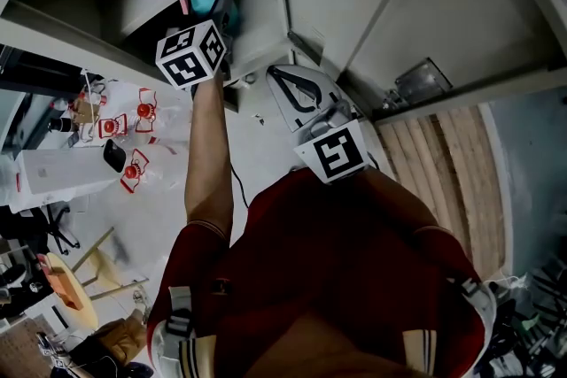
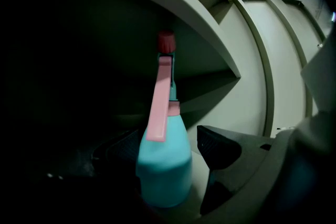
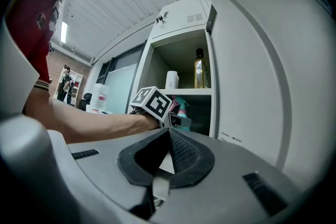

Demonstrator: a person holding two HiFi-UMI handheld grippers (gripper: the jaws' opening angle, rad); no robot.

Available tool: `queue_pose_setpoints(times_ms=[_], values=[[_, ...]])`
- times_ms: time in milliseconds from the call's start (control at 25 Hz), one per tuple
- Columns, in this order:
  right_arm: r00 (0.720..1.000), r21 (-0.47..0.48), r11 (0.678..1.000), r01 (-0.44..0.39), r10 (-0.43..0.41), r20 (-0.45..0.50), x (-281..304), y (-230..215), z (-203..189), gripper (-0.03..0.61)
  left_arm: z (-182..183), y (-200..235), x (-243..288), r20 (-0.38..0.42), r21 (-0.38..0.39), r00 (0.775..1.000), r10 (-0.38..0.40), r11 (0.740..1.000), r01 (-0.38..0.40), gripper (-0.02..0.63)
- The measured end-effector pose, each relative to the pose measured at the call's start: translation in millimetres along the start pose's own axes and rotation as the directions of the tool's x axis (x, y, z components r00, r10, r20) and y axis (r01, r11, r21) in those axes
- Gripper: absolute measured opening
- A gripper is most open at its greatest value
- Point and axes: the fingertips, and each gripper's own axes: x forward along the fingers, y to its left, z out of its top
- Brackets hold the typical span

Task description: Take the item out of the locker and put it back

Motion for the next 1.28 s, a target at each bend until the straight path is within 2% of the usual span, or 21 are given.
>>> queue_pose_setpoints(times_ms=[800, 1040, 1280], values=[[1.0, -0.004, 1.0, -0.009, 0.009, -0.002, -8, 2, 2, -0.003, 4, 0, -8, 0.032, -0.088, 0.999, 0.009, 0.996, -0.006, 0.305], [1.0, -0.001, 1.0, -0.017, 0.017, 0.006, -11, 5, 2, -0.003, 3, -3, -14, 0.046, -0.179, 0.999, -0.01, 0.984, 0.018, 0.304], [0.999, -0.004, 1.0, -0.028, 0.028, 0.018, -19, 8, 5, -0.003, 4, -9, -23, 0.065, -0.28, 0.997, -0.03, 0.959, 0.047, 0.304]])
